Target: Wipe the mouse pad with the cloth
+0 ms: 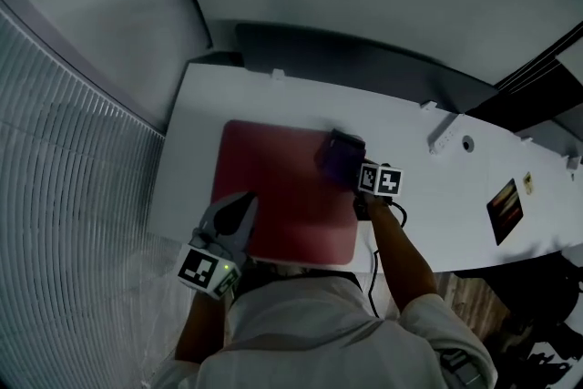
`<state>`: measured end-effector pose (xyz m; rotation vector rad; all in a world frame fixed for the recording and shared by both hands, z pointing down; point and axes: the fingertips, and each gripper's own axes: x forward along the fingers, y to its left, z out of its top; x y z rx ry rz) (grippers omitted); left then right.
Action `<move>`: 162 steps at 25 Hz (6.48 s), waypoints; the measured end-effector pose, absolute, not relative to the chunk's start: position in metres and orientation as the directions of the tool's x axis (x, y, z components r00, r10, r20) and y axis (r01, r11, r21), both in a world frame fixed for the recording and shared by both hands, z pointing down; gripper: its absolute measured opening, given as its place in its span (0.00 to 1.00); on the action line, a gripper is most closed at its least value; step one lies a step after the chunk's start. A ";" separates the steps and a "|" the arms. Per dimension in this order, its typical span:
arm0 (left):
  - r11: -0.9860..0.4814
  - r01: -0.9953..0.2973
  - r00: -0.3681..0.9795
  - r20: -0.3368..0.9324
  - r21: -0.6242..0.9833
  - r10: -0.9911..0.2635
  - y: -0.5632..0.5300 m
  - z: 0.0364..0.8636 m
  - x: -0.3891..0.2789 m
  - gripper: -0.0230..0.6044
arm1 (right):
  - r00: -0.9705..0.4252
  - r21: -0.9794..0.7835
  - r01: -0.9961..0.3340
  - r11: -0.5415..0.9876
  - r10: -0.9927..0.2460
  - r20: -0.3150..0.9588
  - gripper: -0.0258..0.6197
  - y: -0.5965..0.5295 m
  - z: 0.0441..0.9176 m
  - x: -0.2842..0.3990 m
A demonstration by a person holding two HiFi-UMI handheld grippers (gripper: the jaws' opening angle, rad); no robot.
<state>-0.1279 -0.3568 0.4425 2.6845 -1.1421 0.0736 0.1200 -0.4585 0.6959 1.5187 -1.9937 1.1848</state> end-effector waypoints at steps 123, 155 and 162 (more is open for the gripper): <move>-0.599 -0.782 0.622 0.150 0.171 -0.769 -0.254 0.430 -0.196 0.04 | -0.583 -0.474 -0.810 0.345 -0.383 0.717 0.11 -0.319 0.692 -0.040; -0.653 -0.740 0.672 0.192 0.161 -0.715 -0.187 0.445 -0.198 0.04 | -0.750 -0.691 -0.626 0.363 -0.525 0.403 0.11 -0.262 0.571 -0.077; -0.553 -0.820 0.573 0.207 0.151 -0.793 -0.173 0.455 -0.311 0.04 | -0.831 -0.714 -0.547 0.437 -0.386 0.400 0.11 -0.267 0.600 -0.228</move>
